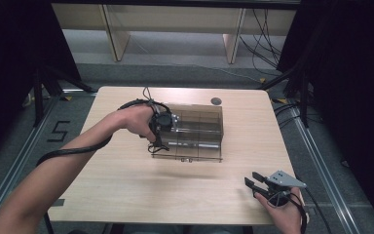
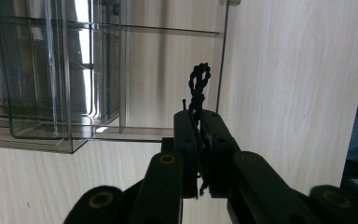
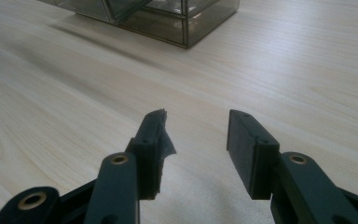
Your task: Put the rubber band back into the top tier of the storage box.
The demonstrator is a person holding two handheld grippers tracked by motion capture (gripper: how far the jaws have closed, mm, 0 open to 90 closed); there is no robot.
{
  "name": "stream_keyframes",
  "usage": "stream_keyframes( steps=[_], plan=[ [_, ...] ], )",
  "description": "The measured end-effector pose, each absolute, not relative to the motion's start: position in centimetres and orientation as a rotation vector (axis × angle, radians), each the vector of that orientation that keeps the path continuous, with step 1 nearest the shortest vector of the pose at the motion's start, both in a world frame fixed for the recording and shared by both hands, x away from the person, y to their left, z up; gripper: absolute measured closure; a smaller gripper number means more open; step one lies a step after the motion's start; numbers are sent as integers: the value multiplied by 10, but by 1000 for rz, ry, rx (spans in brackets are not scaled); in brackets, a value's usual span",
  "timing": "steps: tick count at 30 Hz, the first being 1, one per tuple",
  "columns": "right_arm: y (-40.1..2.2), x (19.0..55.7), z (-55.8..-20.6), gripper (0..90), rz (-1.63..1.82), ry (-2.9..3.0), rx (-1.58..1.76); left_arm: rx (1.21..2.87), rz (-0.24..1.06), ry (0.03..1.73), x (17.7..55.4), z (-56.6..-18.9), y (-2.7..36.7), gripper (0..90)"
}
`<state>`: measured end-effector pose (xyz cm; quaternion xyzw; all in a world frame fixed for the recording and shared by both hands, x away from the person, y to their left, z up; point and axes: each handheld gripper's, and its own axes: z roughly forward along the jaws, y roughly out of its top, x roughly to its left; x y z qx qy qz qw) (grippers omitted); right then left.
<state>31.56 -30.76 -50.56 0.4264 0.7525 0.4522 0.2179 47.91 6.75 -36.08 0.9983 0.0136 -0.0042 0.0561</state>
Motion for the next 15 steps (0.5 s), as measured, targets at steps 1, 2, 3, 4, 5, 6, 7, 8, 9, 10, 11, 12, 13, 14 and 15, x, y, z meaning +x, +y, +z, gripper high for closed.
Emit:
stream_keyframes(
  steps=[1,2,3,4,5,6,7,8,9,10,11,12,13,14,15],
  plan=[
    [-308,316,-506,579,1252,2084,1181,3029,-9,42,480,-361,67,854],
    [-307,315,-506,579,1252,2085,1188,3025,-4,50,481,-361,67,854],
    [-307,315,-506,580,1259,2087,1190,3028,-3,49,482,-361,66,853],
    [-307,315,-506,580,1259,2087,1190,3028,-3,49,482,-361,66,853],
    [-307,315,-506,579,1249,2087,1186,3025,-4,59,483,-361,66,853],
    [-307,315,-506,579,1249,2087,1188,3029,0,52,483,-361,65,853],
    [-307,316,-506,579,1249,2088,1188,3030,3,53,484,-362,64,852],
    [-307,316,-506,579,1249,2088,1188,3029,3,56,484,-362,64,852],
    [-307,316,-506,579,1249,2088,1188,3027,1,56,485,-363,64,852],
    [-307,316,-506,579,1249,2088,1189,3029,4,55,485,-363,63,852],
    [-307,316,-506,579,1251,2089,1188,3029,7,65,486,-364,63,852],
    [-307,316,-506,579,1251,2089,1187,3030,10,66,486,-365,63,851],
    [-307,316,-506,579,1251,2089,1187,3030,10,66,486,-365,63,851],
    [-306,316,-506,579,1265,2096,1200,3032,15,57,487,-365,62,851],
    [-306,315,-506,579,1264,2095,1201,3031,20,57,488,-366,62,851]
  ],
)
